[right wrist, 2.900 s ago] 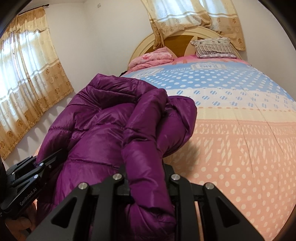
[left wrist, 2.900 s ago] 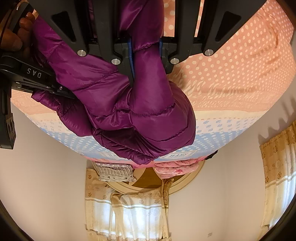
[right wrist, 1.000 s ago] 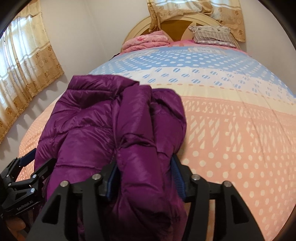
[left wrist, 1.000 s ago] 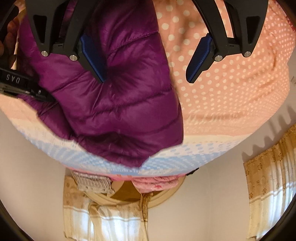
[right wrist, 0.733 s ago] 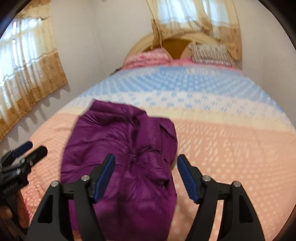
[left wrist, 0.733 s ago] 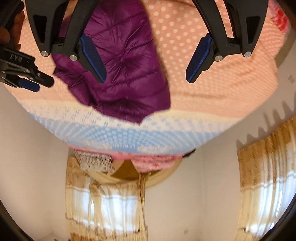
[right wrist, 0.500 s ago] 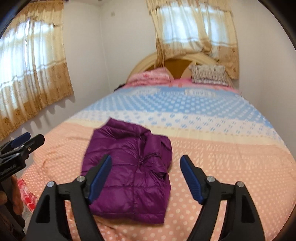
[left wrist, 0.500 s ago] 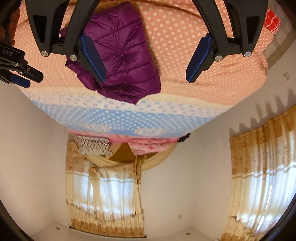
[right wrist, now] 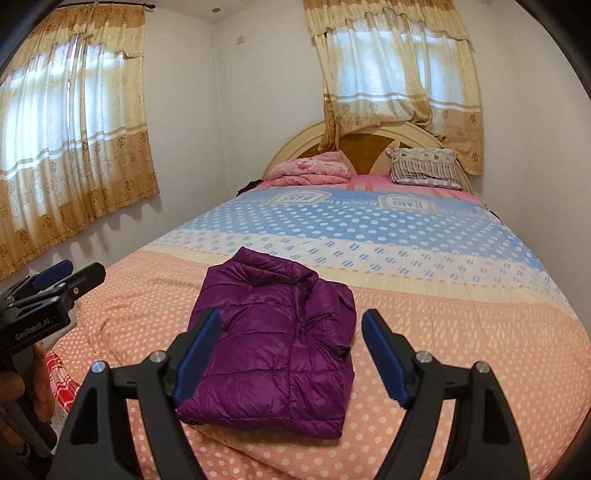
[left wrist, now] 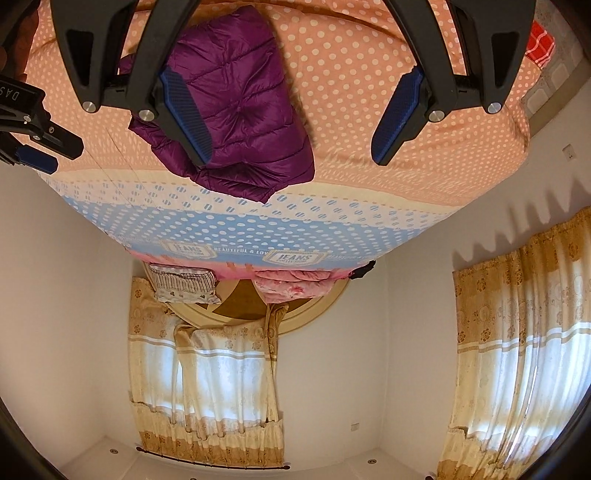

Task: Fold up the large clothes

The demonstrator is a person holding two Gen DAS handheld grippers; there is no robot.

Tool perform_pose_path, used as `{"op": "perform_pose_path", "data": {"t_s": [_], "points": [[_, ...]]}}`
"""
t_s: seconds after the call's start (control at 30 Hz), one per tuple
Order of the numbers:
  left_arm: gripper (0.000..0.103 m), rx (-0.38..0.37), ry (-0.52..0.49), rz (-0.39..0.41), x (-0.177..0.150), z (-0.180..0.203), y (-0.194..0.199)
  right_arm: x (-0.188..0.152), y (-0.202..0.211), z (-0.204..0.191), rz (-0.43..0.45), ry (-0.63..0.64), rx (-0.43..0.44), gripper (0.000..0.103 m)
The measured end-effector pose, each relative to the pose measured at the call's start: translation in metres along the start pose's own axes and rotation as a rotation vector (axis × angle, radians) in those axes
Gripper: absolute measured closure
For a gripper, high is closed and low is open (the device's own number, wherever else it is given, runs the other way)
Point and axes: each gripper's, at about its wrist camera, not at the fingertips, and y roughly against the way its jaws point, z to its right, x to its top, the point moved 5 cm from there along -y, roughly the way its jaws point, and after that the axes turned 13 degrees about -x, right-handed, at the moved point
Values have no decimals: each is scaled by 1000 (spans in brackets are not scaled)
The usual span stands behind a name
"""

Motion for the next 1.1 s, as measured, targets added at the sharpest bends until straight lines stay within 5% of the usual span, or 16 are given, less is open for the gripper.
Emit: {"op": "perform_pose_path", "data": {"t_s": [1.1], "points": [[15, -7, -13, -12, -5, -1, -4, -7, 4, -3, -10, -5, 21, 21]]}}
